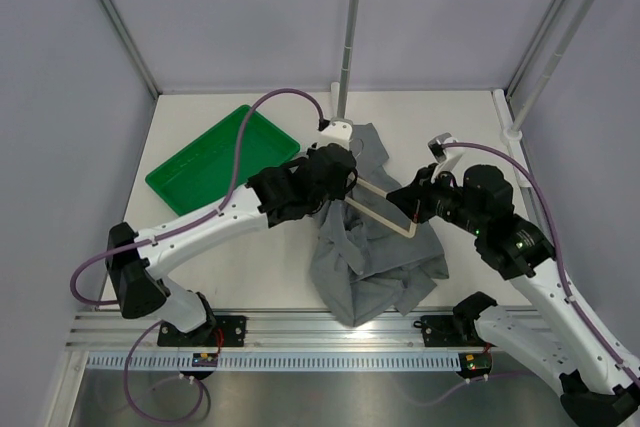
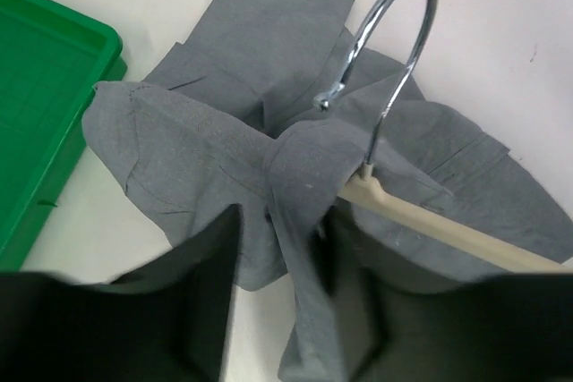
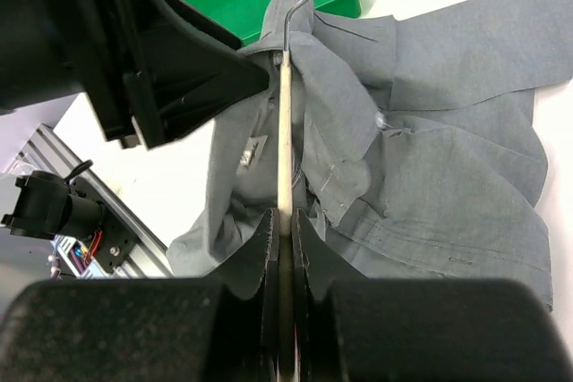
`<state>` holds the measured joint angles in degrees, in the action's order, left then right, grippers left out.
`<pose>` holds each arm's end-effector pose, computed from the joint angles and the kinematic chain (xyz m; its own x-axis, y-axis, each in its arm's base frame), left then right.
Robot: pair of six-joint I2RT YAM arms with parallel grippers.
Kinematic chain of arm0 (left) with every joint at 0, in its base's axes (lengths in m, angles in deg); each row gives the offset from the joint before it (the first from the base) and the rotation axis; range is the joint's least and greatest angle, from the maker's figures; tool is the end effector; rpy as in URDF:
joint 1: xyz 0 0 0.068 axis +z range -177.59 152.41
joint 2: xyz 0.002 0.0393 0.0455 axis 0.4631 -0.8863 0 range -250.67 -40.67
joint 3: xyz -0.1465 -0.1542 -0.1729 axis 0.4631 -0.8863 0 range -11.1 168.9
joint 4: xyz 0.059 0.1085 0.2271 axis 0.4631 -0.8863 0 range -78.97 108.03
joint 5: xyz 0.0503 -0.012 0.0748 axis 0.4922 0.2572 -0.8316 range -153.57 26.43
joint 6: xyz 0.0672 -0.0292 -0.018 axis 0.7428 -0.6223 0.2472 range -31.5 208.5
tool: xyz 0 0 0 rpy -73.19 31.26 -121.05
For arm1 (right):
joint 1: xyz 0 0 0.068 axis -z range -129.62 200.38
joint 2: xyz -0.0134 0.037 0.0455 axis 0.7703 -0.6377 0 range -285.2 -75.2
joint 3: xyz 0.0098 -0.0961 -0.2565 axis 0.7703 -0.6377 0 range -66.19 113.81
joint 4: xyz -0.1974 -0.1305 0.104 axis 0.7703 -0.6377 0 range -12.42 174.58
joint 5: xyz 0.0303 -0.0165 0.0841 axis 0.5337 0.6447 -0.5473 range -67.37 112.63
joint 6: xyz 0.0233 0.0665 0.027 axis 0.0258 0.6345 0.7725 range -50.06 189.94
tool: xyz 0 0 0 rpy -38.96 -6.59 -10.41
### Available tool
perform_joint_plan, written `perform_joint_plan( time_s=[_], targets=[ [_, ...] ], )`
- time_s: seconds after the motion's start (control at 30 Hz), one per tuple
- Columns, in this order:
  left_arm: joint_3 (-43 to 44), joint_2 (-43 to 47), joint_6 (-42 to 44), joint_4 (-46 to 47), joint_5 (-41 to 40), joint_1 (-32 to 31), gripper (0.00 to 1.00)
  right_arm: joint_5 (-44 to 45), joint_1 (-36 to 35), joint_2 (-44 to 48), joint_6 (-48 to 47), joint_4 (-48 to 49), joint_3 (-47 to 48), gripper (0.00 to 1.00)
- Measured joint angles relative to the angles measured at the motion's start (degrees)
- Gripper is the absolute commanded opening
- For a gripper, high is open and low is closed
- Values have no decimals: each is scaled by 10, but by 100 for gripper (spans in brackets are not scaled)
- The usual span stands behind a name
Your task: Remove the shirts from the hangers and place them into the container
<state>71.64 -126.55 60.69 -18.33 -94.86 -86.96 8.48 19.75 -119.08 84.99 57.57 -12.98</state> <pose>0.2040 -0.2798 0.3431 -0.5345 0.1202 -0.8366 0.3187 0.9454 -0.0678 0.1529 0.1087 0.3546 -0.4326 0.0364 -0.9009 -0.6029 0.7313 0.3190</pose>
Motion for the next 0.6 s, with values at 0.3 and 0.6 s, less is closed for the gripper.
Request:
perform_joint_plan(
  time_s=[0.3,0.6],
  targets=[
    [0,-5,4,-2,-5,14,0,12,0,39,-11,-40,10,0],
    [19,-5,20,-12,-26,54,0,9,0,98,-28,-123,50,0]
  ],
)
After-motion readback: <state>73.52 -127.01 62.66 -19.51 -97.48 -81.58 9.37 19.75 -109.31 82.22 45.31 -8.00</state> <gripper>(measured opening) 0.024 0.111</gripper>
